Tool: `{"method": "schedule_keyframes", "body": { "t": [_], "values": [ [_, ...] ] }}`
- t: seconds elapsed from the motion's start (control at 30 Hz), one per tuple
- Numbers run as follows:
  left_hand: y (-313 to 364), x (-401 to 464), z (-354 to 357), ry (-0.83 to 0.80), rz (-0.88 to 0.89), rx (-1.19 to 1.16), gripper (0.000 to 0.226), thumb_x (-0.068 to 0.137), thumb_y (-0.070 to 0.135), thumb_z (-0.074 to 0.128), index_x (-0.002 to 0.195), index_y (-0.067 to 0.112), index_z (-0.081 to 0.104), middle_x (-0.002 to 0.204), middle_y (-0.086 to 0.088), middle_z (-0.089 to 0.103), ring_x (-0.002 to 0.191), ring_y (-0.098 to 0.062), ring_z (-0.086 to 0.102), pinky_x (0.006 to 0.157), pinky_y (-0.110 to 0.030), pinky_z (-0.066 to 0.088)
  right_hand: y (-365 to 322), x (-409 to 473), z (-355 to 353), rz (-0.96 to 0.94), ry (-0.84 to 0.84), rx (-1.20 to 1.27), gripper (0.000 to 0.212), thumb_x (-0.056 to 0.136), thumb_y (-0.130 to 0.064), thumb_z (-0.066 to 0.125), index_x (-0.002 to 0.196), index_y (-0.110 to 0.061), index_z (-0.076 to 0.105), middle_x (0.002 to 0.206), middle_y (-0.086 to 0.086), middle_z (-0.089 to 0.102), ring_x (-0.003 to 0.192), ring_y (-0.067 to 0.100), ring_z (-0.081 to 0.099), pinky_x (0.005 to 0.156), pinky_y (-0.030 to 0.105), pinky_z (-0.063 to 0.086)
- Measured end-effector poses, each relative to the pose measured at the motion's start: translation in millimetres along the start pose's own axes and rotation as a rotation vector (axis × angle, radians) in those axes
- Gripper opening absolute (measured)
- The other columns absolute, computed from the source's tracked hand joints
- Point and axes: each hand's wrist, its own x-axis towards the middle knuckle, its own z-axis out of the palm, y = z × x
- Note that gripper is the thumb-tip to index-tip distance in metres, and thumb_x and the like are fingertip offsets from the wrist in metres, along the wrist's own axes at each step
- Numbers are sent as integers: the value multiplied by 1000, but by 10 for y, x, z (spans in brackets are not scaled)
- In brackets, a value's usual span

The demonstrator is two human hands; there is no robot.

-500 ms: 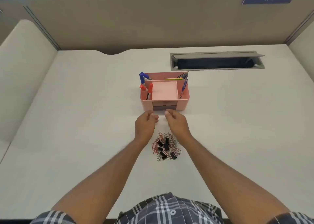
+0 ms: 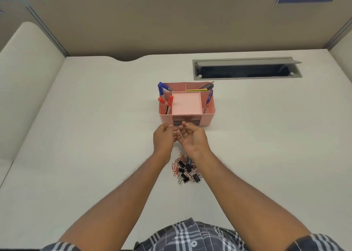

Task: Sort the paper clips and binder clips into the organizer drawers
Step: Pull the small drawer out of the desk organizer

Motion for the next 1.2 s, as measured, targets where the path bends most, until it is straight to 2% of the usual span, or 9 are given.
{"method": "schedule_keyframes", "body": {
  "t": [0.1,0.27,0.4,0.63,0.9,1.2],
  "values": [
    [9,8,-3,-5,-10,-14,19,94,19,50,105,17,65,102,-7,73,94,-23,71,83,-40,60,15,-13,-9,-5,4,12,17,90,1,53,104,-7,59,91,8,63,76,17,60,71,30,51],
    [-24,-12,0,-14,-45,-41,29,96,40,54,110,16,63,101,-5,71,91,-20,72,81,-36,60,99,-133,-120,24,-8,24,29,90,-1,54,117,-9,60,100,11,62,78,19,61,74,30,53],
    [-85,-63,-35,-15,-15,-42,27,96,36,55,106,13,65,98,-9,71,90,-24,72,82,-36,60,135,-219,-221,32,-7,26,38,89,0,55,126,-9,57,107,13,61,80,19,62,75,30,54],
    [-148,-142,-86,-18,37,-26,22,96,30,56,98,12,67,93,-12,71,88,-28,72,84,-40,60,158,-326,-258,44,10,-11,40,88,-1,58,127,-8,58,98,13,64,79,18,62,71,28,54],
    [-146,-150,-105,19,85,49,24,96,32,53,92,15,69,87,-7,73,84,-22,72,84,-41,60,158,-398,-227,40,16,-40,37,89,-2,58,125,-7,61,84,7,68,72,15,63,71,29,53],
    [-175,-152,-121,-3,93,57,25,97,34,54,95,14,69,86,-5,73,85,-22,72,85,-41,59,119,-422,-224,32,15,-57,29,88,-2,59,114,-9,67,80,7,69,69,15,63,70,28,53]
  ]
}}
